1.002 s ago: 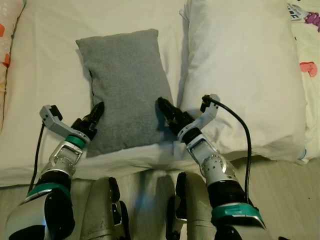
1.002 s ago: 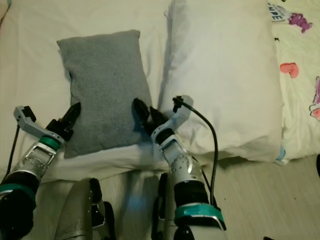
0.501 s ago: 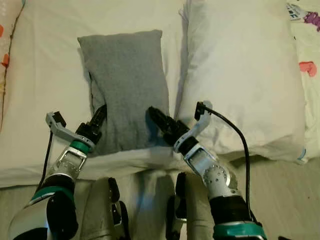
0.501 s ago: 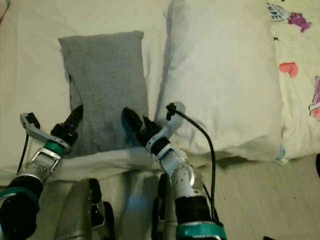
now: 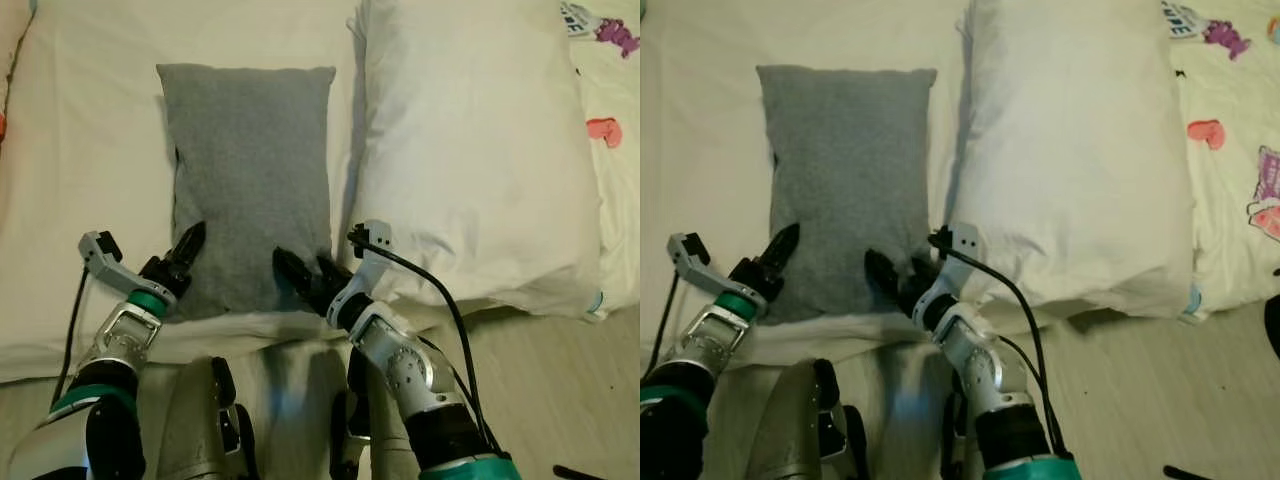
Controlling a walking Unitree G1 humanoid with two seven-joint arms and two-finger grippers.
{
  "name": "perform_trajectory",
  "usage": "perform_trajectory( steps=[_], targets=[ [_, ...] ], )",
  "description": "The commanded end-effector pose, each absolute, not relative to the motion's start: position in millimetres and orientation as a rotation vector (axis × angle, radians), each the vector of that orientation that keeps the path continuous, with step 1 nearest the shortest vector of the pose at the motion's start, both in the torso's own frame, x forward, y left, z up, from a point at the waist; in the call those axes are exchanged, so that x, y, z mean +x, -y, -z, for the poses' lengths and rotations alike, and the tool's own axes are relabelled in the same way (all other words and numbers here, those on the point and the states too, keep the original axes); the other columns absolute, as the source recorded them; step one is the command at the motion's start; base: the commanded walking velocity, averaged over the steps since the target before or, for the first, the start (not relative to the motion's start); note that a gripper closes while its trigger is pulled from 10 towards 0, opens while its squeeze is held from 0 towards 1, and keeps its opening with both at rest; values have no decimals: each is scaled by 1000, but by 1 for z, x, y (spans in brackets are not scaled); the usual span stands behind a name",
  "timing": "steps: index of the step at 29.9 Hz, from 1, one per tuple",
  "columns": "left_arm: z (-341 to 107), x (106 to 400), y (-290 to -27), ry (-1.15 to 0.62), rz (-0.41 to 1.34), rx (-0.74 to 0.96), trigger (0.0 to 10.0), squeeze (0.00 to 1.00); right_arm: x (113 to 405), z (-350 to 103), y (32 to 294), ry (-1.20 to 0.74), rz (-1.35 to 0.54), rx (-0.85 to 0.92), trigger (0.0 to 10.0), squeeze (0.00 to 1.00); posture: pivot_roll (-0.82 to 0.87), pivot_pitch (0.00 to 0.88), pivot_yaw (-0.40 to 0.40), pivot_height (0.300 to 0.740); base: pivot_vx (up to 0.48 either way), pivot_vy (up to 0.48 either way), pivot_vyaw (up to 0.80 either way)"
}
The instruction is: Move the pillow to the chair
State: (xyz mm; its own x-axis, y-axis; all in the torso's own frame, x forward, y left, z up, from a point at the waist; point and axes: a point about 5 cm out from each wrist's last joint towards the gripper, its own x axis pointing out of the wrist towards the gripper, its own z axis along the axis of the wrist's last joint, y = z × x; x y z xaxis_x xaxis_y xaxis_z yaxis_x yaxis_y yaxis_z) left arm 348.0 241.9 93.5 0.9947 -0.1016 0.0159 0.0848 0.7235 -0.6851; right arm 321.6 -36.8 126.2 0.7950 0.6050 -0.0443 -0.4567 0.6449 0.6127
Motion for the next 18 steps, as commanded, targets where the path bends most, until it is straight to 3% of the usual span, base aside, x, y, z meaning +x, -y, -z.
perform_trajectory(
  steps=[1, 2, 3, 5, 11, 15, 18],
  targets=[
    [-72, 333, -254, -103, -25, -723, 10000, 0, 298, -125, -27, -361, -723, 775, 10000, 0, -114, 379, 14, 590, 0, 0, 0],
    [-72, 333, -254, -103, -25, -723, 10000, 0, 298, -125, -27, -361, -723, 775, 10000, 0, -114, 379, 14, 590, 0, 0, 0],
    [-75, 332, -264, -74, -73, -727, 10000, 0, 299, -125, -25, -356, -715, 793, 0, 0, -114, 376, 15, 590, 0, 0, 0],
    [-81, 330, -279, -23, -125, -748, 10000, 0, 300, -122, -21, -357, -685, 822, 0, 0, -113, 377, 15, 590, 0, 0, 0],
    [-88, 328, -293, 24, -126, -810, 10000, 0, 303, -119, -15, -366, -646, 858, 0, 0, -106, 380, 18, 590, 0, 0, 0],
    [-87, 328, -292, 22, -114, -848, 10000, 0, 304, -119, -15, -370, -640, 868, 0, 0, -106, 380, 18, 590, 0, 0, 0],
    [-83, 330, -277, -1, -26, -937, 10000, 0, 303, -117, -13, -382, -640, 886, 0, 0, -112, 378, 18, 590, 0, 0, 0]
  ],
)
